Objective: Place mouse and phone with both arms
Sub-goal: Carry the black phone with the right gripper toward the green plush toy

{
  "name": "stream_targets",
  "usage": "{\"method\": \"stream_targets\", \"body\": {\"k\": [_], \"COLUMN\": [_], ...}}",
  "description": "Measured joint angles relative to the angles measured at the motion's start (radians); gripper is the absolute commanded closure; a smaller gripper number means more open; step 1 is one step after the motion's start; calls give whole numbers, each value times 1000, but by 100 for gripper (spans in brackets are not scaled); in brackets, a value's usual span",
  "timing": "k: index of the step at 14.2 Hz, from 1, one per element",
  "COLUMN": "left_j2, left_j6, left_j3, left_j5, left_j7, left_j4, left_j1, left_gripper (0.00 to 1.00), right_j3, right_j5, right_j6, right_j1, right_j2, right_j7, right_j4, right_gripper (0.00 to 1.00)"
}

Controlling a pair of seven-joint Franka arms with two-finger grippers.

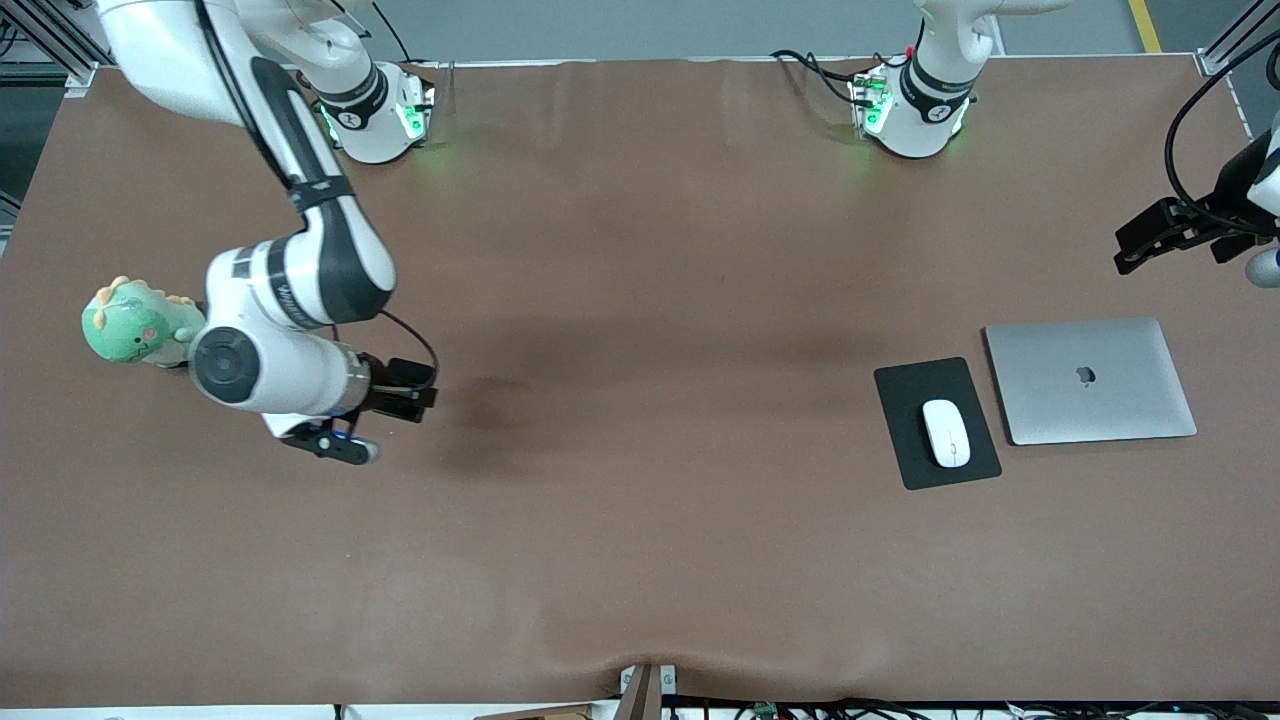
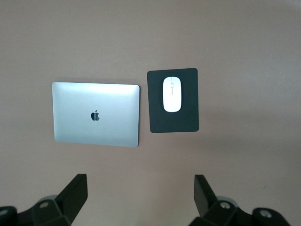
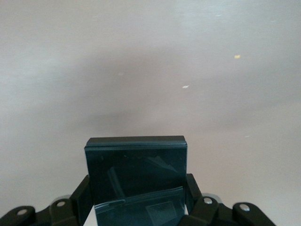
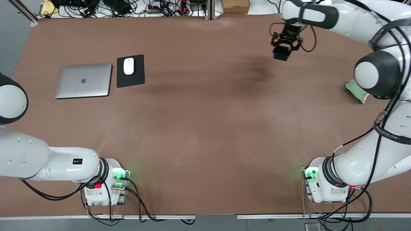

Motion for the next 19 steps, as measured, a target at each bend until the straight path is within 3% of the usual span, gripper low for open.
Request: {"method": "stream_targets", "body": {"k": [8,13,19], "left_j2": [-2,-2,-2], "left_j6": [7,2,-11], "left_j3": [-3,-1,0], "left_j5": [-10,-46,-49], "left_j7": [0,0,0], "left_j4": [-4,-4,-4], "left_j1": [-1,0,1], "left_gripper": [0,0,0], "right_j3": [-2,-4,-5], "right_j5": [-2,-21,-85], "right_j6": [110,137,313], "right_j1": [-161,-268,-370], "right_j2": [-90,-119,-128], "right_j7": [-219,-377,-524], "right_j4": [-209,-286,-438], "right_gripper": [100,100,100]}}
